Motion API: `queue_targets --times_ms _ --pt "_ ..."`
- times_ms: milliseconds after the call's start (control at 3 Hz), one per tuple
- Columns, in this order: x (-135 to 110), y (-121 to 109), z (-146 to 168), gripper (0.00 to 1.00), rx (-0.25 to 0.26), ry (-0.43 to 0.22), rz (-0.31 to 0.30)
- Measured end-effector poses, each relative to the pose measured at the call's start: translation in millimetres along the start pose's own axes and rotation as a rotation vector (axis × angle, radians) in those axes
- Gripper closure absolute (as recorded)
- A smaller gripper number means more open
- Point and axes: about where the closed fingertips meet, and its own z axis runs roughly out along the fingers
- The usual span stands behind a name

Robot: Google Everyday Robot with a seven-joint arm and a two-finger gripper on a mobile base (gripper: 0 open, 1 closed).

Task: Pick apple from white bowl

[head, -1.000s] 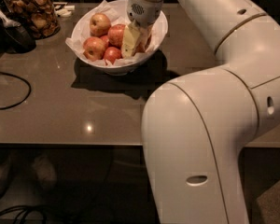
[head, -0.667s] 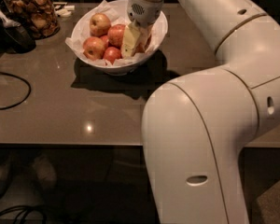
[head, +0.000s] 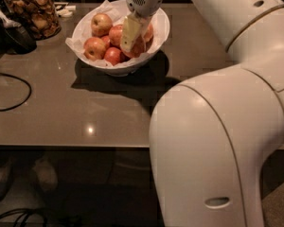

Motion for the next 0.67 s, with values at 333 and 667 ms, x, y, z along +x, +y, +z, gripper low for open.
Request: queue_targets --times_ms 333,667 --pt "-1 1 -25 1.0 0.04 -0.013 -0.013" --pt "-3 5 -51 1.0 0.083 -0.022 -0.025"
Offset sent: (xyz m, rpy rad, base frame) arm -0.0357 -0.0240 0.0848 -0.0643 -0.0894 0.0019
